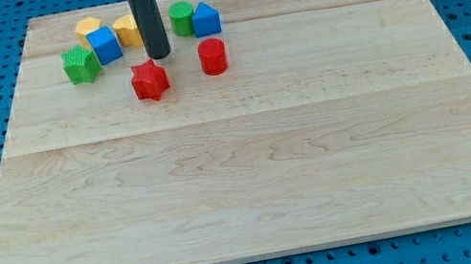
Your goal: Place the green star to the top left of the board
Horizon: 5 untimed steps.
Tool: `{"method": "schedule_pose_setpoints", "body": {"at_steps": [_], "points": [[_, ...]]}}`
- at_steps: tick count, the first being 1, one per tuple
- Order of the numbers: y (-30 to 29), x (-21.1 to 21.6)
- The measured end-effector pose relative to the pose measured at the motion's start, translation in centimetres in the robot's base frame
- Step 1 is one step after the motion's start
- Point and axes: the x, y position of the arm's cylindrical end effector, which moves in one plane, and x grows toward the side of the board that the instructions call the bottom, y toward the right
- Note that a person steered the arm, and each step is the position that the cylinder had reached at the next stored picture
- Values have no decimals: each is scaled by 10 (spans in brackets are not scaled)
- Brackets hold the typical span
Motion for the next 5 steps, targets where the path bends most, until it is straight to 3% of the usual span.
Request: {"method": "schedule_pose_setpoints", "body": {"at_steps": [3, 5], "points": [[-142, 7], [-162, 0]]}}
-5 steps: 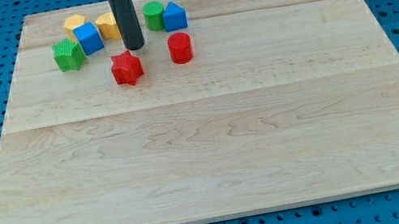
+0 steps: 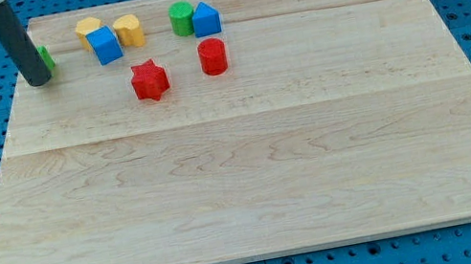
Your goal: Place the green star to the top left of the board
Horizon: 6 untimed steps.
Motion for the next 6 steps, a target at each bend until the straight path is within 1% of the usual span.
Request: {"method": "schedule_pose_setpoints", "body": {"at_steps": [1, 2, 3, 6], "points": [[0, -6], [0, 0], [-51, 21], [-53, -40]]}}
